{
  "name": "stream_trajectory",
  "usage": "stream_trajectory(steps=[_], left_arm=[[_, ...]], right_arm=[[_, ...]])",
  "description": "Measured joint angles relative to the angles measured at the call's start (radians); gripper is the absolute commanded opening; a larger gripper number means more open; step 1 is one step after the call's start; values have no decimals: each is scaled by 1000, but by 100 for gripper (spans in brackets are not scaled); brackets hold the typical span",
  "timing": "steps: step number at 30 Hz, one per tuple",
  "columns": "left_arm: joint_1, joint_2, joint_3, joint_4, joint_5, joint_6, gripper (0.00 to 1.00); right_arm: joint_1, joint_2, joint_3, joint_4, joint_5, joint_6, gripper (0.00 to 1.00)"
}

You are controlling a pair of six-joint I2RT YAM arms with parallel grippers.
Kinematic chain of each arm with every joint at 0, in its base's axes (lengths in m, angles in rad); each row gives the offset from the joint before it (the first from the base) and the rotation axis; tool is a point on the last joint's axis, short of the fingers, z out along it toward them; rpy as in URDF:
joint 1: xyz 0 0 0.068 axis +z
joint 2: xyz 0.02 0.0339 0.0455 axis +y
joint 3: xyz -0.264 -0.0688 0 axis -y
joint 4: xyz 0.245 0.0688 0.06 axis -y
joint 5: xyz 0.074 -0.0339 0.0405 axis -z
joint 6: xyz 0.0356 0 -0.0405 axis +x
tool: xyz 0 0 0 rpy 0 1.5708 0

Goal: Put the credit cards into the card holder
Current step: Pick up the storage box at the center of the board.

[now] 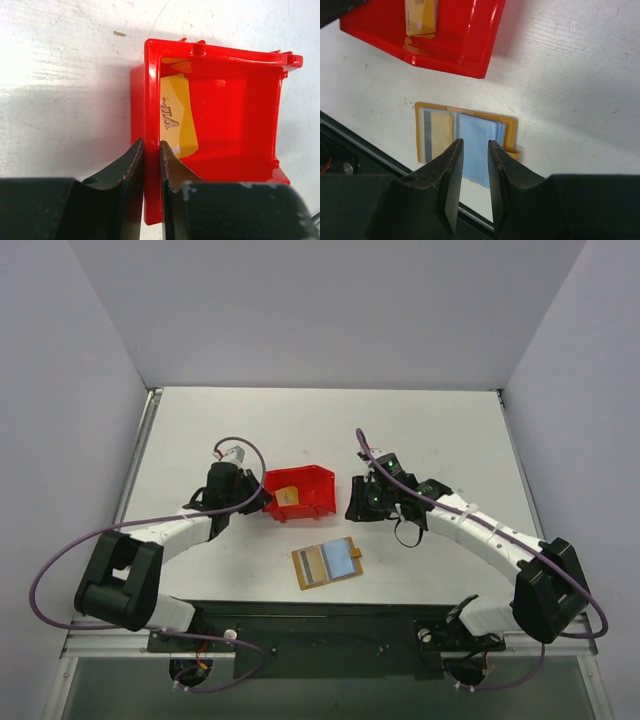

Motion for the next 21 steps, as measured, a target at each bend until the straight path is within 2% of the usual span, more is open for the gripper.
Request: stream_trajectory(steps=[5,8,14,21], left_arm=[[-33,-104,-121,84,-25,-6,0],[-111,-219,-222,151,-100,-7,0],[-318,-464,-363,240,-348,-5,0],[-470,-635,-401,259,-650,28,0]], right_arm=[[0,-81,-3,14,-47,-18,24],[0,-139,-4,37,-94,-36,24],[8,-181,-4,71,-175,-67,26],[76,-164,-3,93,-202,-85,27]])
